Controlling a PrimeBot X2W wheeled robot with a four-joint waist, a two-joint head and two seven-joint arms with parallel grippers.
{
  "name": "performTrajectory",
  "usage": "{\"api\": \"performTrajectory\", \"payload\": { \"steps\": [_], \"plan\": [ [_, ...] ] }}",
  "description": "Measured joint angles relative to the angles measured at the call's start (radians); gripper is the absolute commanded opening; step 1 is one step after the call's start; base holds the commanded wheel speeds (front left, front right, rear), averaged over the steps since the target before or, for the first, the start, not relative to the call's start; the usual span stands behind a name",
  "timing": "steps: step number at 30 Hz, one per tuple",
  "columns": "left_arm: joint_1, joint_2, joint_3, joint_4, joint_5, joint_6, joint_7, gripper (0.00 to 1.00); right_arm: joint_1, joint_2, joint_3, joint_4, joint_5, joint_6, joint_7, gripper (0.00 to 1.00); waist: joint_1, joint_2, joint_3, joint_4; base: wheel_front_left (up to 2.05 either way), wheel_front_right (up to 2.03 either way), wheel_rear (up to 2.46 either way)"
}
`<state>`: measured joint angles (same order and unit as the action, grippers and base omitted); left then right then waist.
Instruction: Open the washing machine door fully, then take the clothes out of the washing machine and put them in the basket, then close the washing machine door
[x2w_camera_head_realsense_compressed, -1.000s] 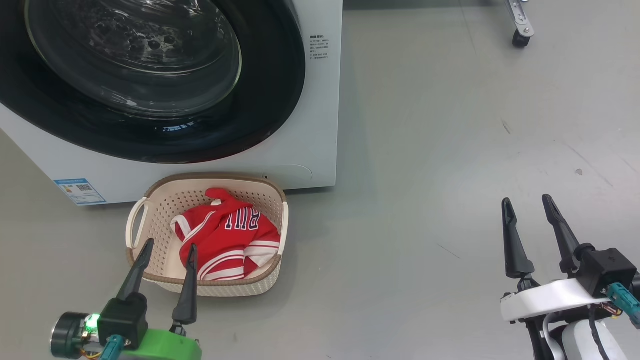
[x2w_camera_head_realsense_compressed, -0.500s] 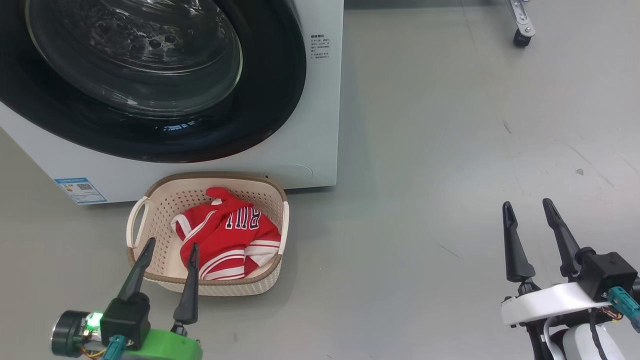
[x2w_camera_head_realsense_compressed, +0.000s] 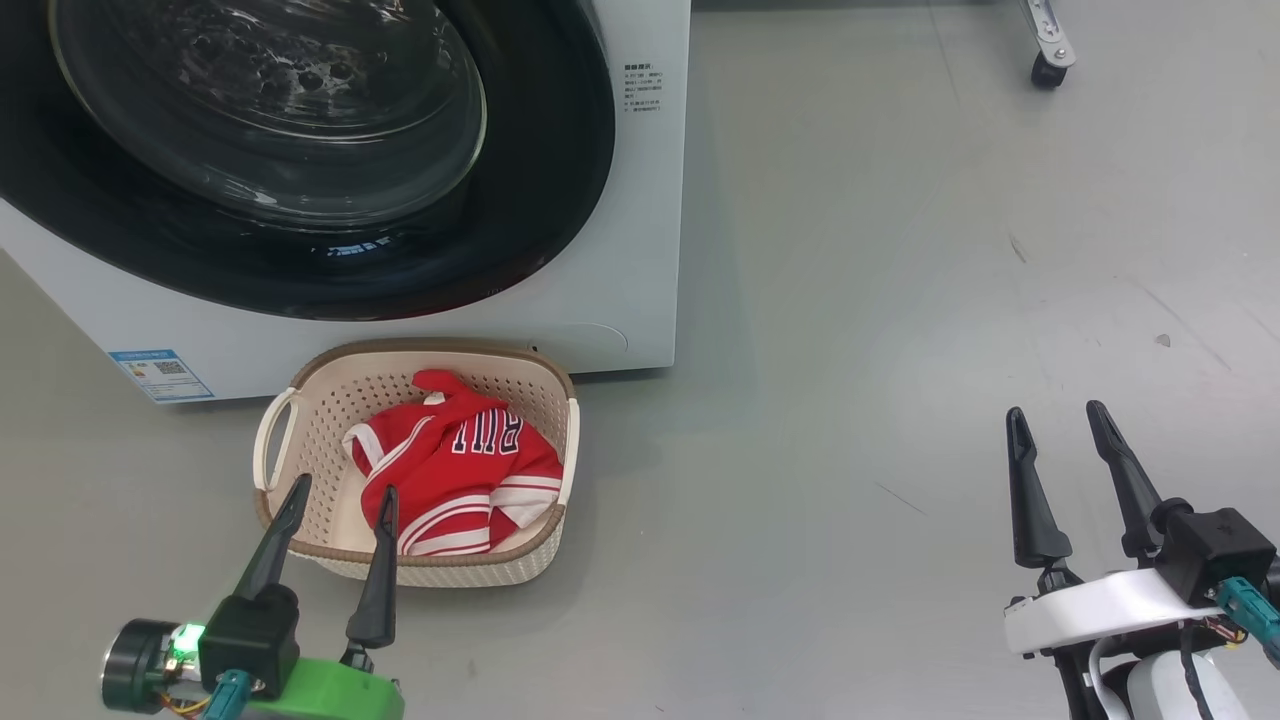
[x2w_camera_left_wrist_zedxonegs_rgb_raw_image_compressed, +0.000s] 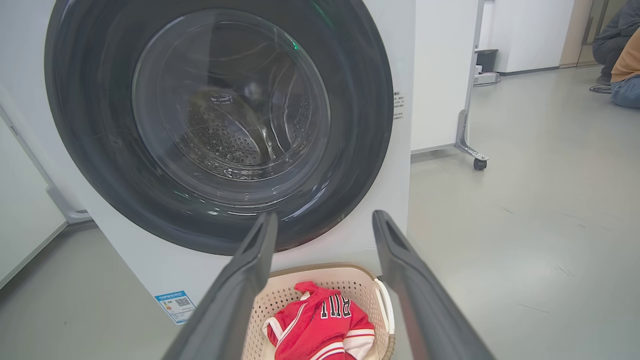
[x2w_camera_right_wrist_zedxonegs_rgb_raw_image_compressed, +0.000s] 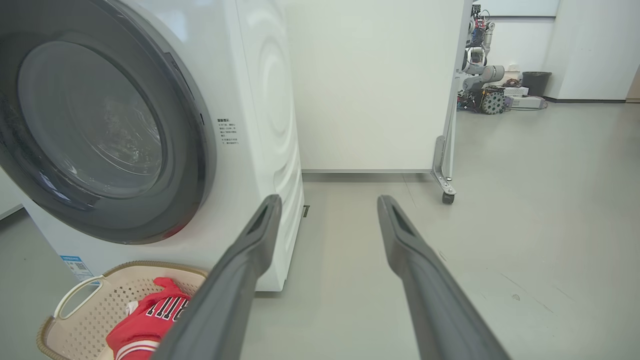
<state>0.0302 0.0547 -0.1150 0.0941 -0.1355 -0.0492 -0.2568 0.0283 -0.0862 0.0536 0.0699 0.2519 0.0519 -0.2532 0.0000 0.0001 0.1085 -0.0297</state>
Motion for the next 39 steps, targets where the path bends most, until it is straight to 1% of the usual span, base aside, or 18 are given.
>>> {"api": "performTrajectory", "payload": {
  "steps": [4,13,16,22,23,26,32,33,39],
  "plan": [
    [0.0,0.0,0.004,0.0,0.0,0.0,0.0,1.0,0.0,0.003,-0.005,0.0,-0.001,0.008,0.0,1.0,0.0,0.0,0.002,0.001,0.0,0.0,0.0],
    [0.0,-0.001,0.011,-0.012,-0.001,0.0,0.0,1.0,0.0,0.009,-0.011,0.001,-0.008,0.009,0.0,1.0,0.0,0.0,0.005,0.002,0.0,0.0,0.0],
    [0.0,-0.002,0.012,-0.012,-0.001,-0.001,0.0,1.0,0.0,0.01,-0.014,0.001,-0.008,0.017,0.0,1.0,0.0,0.0,0.006,0.003,0.0,0.0,0.0],
    [0.0,-0.002,0.014,-0.021,-0.001,-0.002,0.0,1.0,0.0,0.013,-0.018,0.001,-0.014,0.019,0.0,1.0,0.0,0.0,0.006,0.003,0.0,0.0,0.0],
    [0.0,-0.003,0.014,-0.021,-0.005,-0.009,0.0,1.0,0.0,0.015,-0.019,0.002,-0.014,0.019,0.0,1.0,0.0,0.0,0.007,0.004,0.0,0.0,0.0],
    [0.0,-0.004,0.014,-0.021,-0.013,-0.009,0.0,1.0,0.0,0.016,-0.02,0.002,-0.016,0.026,0.0,1.0,0.0,0.0,0.008,0.005,0.0,0.0,0.0],
    [-0.001,-0.005,0.025,-0.028,-0.024,-0.009,0.0,1.0,0.0,0.019,-0.022,0.002,-0.017,0.029,0.0,1.0,0.0,0.0,0.01,0.006,0.0,0.0,0.0],
    [-0.001,-0.005,0.026,-0.029,-0.025,-0.009,0.0,0.0,0.0,0.02,-0.022,0.002,-0.017,0.029,0.0,0.0,0.0,0.0,0.01,0.007,0.0,0.0,0.0],
    [0.008,-0.013,0.022,0.004,-0.032,-0.009,0.001,0.0,0.015,0.032,-0.015,0.039,-0.009,0.028,0.001,0.0,0.0,0.0,0.01,0.007,0.0,0.0,0.0]
  ]
}}
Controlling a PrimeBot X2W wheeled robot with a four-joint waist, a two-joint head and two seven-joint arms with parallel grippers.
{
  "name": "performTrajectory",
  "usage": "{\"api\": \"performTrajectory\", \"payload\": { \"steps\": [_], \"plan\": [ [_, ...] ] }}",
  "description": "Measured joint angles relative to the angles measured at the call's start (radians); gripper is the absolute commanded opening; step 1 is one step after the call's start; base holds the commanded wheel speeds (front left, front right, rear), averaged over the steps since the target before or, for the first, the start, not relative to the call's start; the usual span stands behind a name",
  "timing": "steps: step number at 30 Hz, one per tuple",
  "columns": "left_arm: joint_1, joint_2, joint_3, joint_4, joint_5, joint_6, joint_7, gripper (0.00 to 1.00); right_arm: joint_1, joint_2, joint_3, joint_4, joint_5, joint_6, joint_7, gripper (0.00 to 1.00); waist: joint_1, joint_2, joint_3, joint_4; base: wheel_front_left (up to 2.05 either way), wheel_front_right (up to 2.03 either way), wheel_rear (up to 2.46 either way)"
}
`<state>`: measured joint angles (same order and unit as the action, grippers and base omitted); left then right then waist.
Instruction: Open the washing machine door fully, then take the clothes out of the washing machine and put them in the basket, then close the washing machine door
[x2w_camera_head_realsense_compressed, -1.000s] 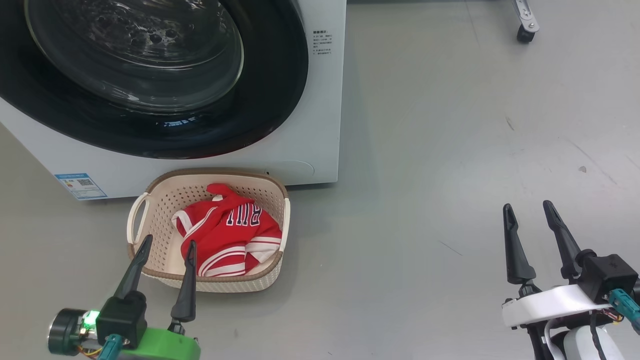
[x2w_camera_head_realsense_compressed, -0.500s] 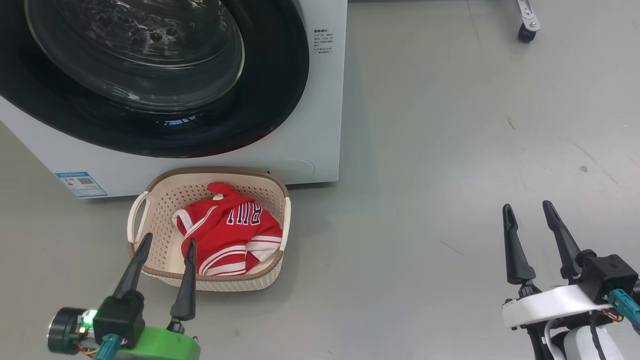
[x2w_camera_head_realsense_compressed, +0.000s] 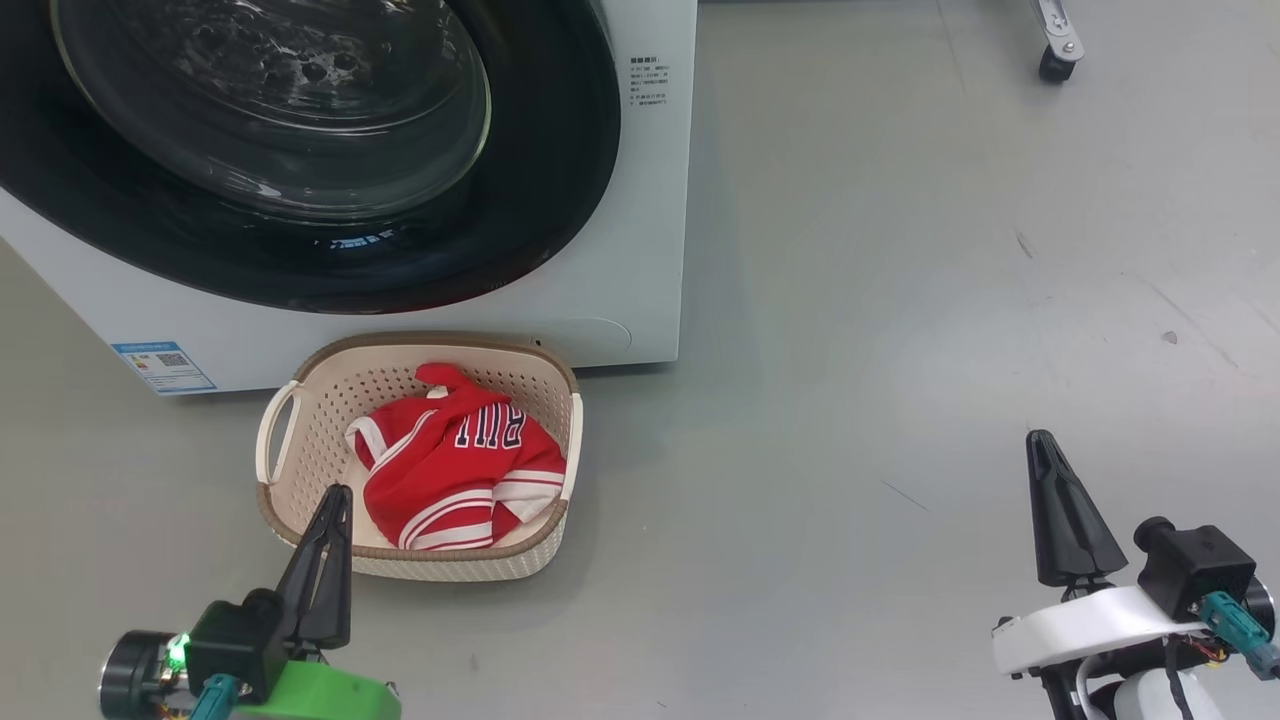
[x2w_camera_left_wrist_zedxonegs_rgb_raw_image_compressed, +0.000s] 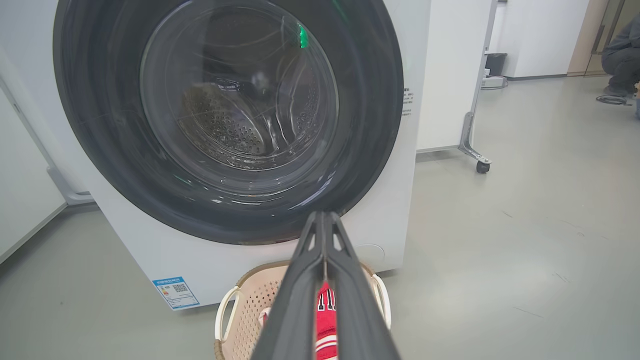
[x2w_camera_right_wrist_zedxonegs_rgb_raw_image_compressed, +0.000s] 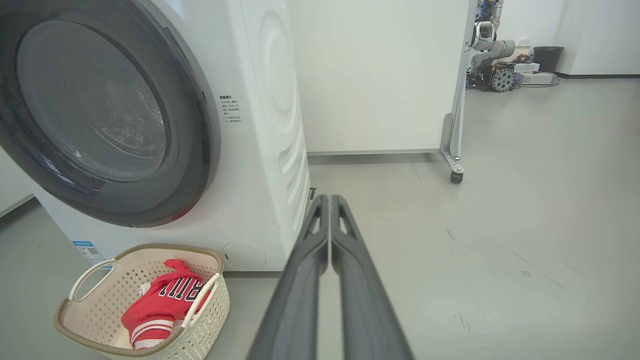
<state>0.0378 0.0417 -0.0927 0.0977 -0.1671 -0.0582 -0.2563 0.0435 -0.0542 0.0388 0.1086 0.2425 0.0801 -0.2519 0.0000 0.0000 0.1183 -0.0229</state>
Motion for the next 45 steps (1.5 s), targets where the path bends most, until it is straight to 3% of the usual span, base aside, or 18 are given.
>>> {"api": "performTrajectory", "payload": {
  "steps": [8,20,45],
  "plan": [
    [0.005,0.0,-0.006,0.002,-0.08,-0.001,0.001,0.0,0.001,0.0,0.003,0.001,0.079,0.001,0.008,0.0,0.0,0.0,-0.01,0.002,0.0,0.0,0.0],
    [0.007,0.0,0.003,0.006,-0.312,-0.01,0.045,0.0,0.001,0.002,-0.01,0.01,0.289,0.005,0.05,0.0,0.0,0.0,-0.025,0.005,0.0,0.0,0.0],
    [0.001,0.006,0.042,0.052,-0.676,-0.019,0.134,0.0,-0.017,0.002,-0.049,0.055,0.634,0.015,0.142,0.0,0.0001,0.0,-0.053,0.01,0.0,0.0,0.0]
  ]
}}
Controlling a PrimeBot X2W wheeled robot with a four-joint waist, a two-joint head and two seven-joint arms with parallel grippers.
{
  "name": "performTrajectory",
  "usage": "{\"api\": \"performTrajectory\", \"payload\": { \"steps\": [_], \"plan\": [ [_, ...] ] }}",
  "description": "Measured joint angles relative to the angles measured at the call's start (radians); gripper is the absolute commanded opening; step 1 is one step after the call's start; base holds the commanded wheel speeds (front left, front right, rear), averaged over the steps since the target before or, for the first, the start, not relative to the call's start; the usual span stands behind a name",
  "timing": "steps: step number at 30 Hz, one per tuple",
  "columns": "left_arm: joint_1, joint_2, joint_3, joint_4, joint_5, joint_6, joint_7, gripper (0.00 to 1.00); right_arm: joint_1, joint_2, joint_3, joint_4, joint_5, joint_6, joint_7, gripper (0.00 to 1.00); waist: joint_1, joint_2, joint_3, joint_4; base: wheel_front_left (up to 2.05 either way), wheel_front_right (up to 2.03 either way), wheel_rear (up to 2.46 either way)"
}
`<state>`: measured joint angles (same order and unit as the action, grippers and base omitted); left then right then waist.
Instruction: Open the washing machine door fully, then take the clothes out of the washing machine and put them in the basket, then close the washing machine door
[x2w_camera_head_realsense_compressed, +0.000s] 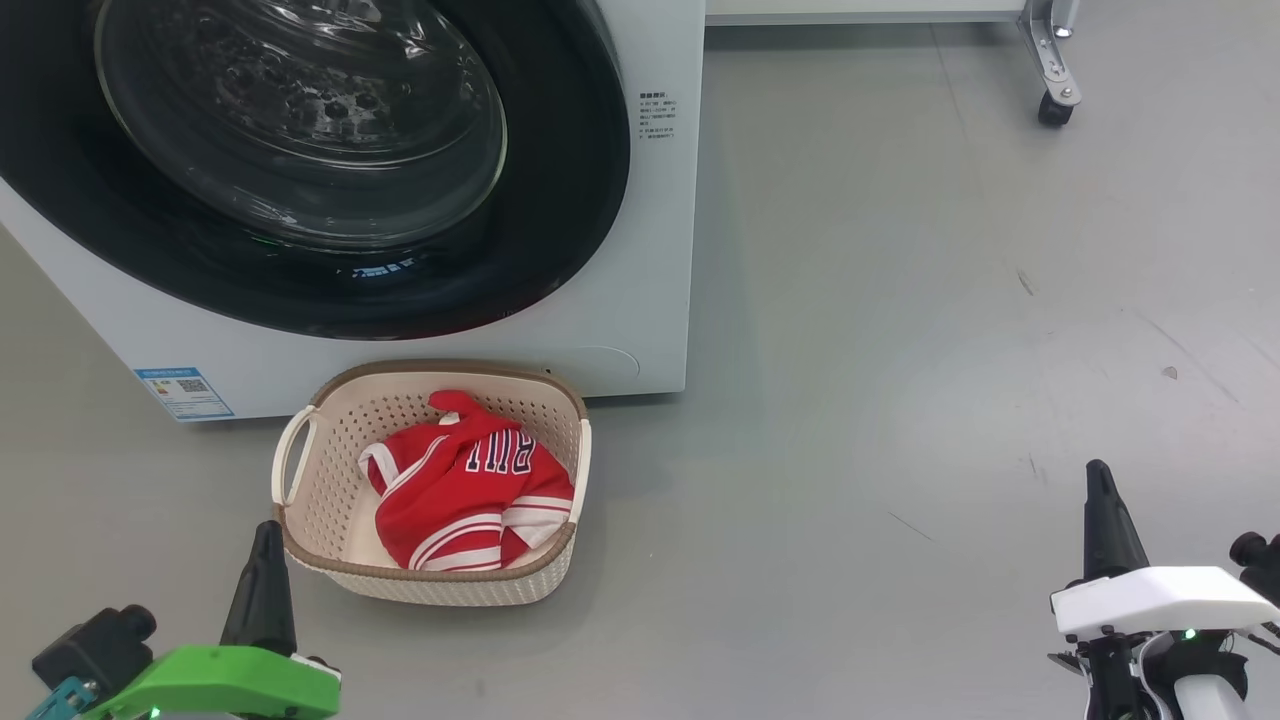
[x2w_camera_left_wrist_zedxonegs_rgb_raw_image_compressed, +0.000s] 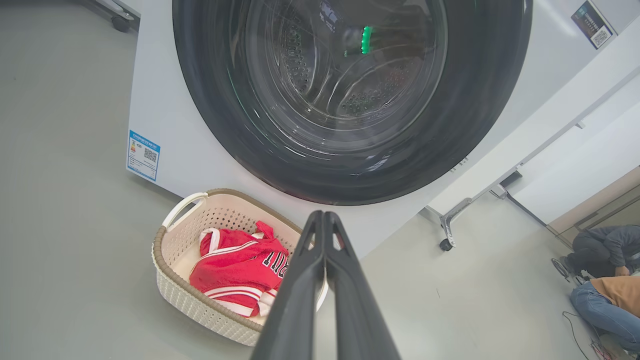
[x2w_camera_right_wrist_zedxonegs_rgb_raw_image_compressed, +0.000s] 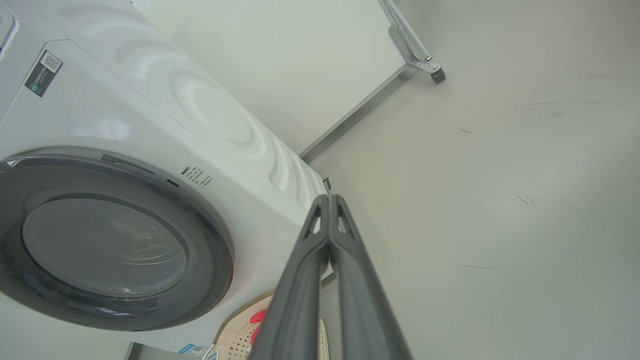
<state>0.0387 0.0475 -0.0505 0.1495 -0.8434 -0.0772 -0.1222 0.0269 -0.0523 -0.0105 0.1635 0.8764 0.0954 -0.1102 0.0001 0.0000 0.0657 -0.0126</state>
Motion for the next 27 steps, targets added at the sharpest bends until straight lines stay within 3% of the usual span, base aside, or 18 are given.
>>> {"api": "performTrajectory", "payload": {
  "steps": [27],
  "plan": [
    [-0.043,0.012,0.031,0.058,-0.393,-0.021,0.09,0.0,-0.04,-0.009,-0.035,0.053,0.374,0.009,0.088,0.0,0.0,0.0,-0.031,0.006,0.0,0.0,0.0]
  ]
}}
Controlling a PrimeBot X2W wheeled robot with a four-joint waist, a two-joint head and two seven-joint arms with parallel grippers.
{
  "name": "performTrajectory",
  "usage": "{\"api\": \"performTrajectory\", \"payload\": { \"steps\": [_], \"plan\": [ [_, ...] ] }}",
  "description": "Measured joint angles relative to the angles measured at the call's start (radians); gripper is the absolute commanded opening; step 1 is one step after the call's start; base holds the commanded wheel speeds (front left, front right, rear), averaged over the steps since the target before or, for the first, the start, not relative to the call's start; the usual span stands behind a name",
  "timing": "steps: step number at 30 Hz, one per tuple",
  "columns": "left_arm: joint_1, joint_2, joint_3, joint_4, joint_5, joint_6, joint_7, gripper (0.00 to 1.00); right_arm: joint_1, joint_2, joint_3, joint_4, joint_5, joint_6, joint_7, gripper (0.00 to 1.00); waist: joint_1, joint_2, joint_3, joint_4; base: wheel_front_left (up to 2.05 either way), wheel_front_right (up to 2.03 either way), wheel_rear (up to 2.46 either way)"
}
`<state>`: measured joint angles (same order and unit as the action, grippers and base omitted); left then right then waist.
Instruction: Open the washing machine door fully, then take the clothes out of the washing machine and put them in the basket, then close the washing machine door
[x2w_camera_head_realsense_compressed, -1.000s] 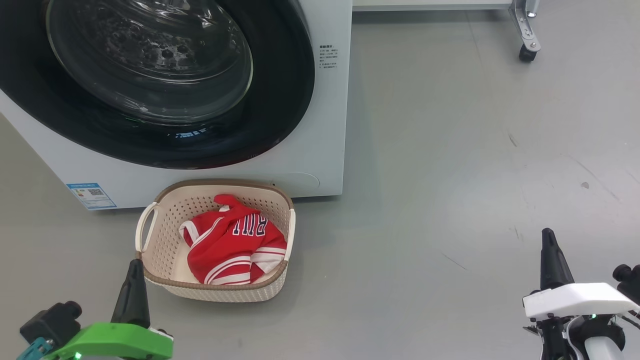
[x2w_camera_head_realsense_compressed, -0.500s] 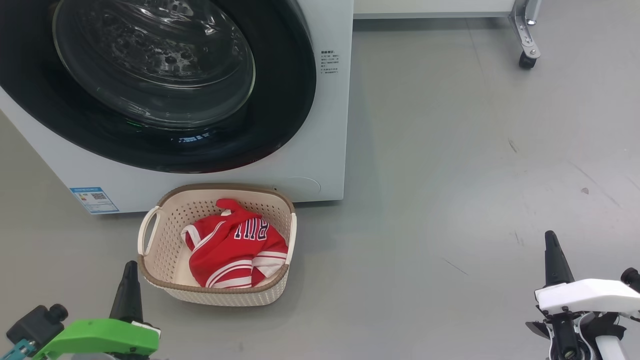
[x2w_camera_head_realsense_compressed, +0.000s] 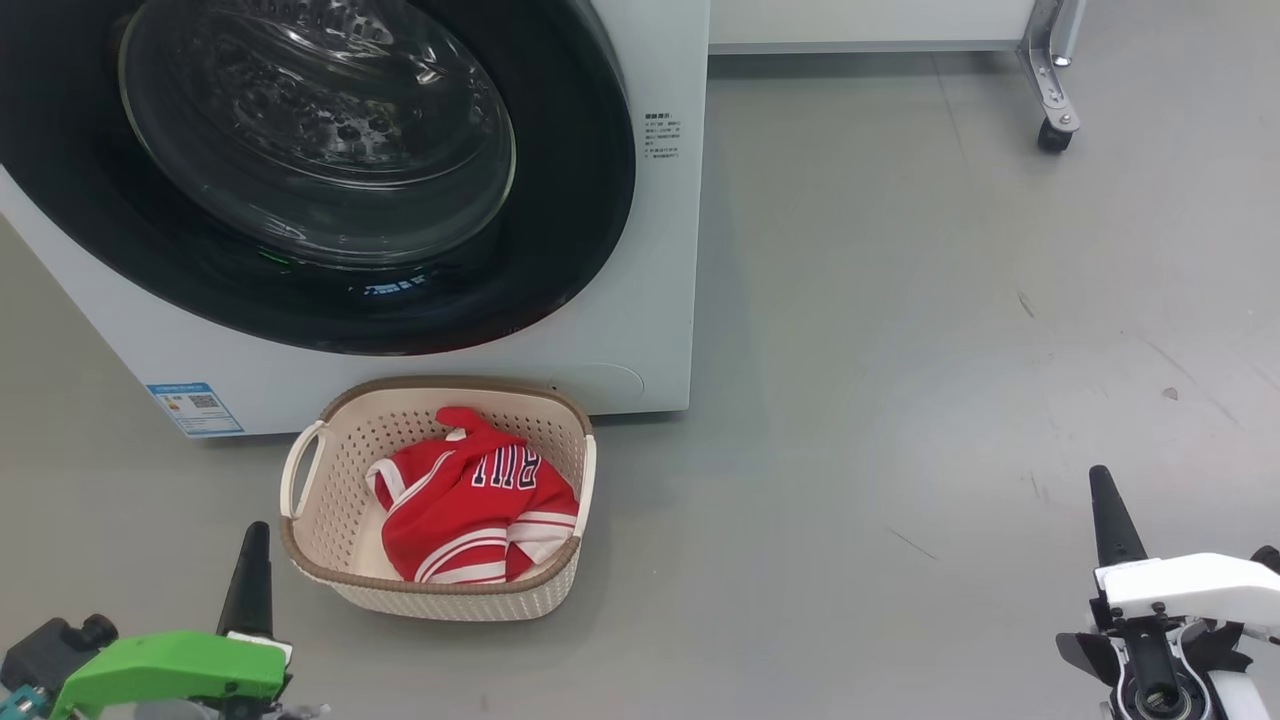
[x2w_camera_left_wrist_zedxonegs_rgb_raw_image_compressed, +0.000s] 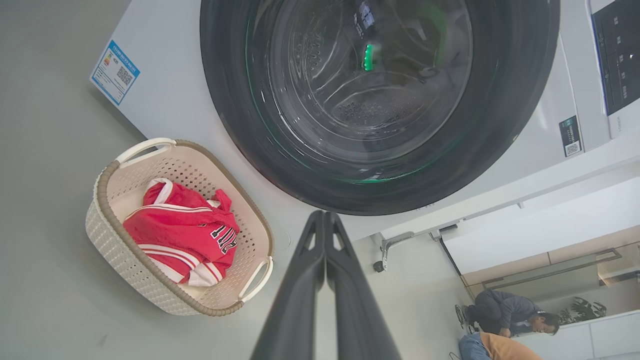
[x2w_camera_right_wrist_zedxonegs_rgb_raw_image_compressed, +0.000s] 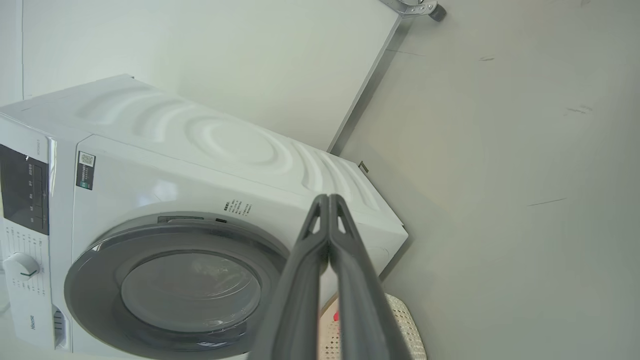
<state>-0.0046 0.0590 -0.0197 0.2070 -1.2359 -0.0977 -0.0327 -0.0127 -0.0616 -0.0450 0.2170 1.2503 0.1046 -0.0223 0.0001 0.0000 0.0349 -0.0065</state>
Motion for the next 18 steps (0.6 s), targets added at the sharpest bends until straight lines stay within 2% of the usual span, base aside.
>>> {"api": "performTrajectory", "payload": {
  "steps": [18],
  "plan": [
    [-0.024,0.008,0.021,0.039,-0.274,-0.014,0.063,0.0,-0.023,-0.002,-0.024,0.038,0.26,0.009,0.058,0.0,0.0,0.0,-0.022,0.004,0.0,0.0,0.0]
  ]
}}
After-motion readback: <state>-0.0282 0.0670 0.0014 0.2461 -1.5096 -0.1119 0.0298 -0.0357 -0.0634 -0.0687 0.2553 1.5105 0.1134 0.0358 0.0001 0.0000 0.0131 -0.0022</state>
